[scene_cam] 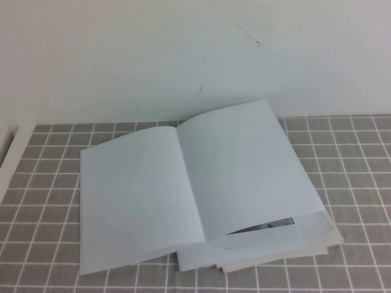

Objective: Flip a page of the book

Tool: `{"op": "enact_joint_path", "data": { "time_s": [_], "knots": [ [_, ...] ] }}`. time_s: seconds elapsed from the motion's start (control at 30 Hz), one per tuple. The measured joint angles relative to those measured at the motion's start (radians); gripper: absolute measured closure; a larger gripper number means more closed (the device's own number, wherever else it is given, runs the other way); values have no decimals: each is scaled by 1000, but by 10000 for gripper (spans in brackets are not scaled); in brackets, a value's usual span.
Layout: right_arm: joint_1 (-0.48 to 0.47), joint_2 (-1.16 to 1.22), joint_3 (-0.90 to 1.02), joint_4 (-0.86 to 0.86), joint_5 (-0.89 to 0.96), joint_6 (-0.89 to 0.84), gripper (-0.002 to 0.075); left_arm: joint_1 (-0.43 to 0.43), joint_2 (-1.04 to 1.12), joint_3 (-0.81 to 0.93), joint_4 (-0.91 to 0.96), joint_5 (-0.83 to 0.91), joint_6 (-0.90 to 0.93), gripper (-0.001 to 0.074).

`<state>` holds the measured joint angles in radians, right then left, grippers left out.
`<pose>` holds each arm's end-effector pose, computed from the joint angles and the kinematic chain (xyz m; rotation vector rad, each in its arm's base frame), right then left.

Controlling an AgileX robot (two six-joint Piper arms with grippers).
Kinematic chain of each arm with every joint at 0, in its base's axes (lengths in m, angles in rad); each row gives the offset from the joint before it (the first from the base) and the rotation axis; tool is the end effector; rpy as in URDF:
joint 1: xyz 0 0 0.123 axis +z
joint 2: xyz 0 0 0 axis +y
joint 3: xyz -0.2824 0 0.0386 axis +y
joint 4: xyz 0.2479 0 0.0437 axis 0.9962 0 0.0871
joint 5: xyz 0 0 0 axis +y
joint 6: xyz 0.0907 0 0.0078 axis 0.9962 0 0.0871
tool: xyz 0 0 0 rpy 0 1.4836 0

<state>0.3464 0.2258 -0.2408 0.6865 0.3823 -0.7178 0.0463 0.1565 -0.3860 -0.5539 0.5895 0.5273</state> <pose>0.0560 0.0432 0.2536 -0.5352 1.7006 0.4123 0.0450 -0.0246 0.2866 0.2196 1.7526 -0.1911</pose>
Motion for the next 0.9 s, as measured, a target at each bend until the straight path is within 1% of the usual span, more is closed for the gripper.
{"op": "enact_joint_path", "data": {
  "time_s": [0.13,0.23,0.33,0.47,0.6,0.9],
  "knots": [
    [0,0,0,0,0,0,729,0,-56,138,194,-218,-252,738],
    [0,0,0,0,0,0,729,0,-108,239,286,-246,-352,738],
    [0,0,0,0,0,0,729,0,-135,328,378,-240,-405,738],
    [0,0,0,0,0,0,729,0,-140,393,491,-236,-458,738],
    [0,0,0,0,0,0,729,0,-140,397,520,-253,-491,738],
    [0,0,0,2,0,0,729,0,-141,398,526,-257,-493,738]
  ]
}}
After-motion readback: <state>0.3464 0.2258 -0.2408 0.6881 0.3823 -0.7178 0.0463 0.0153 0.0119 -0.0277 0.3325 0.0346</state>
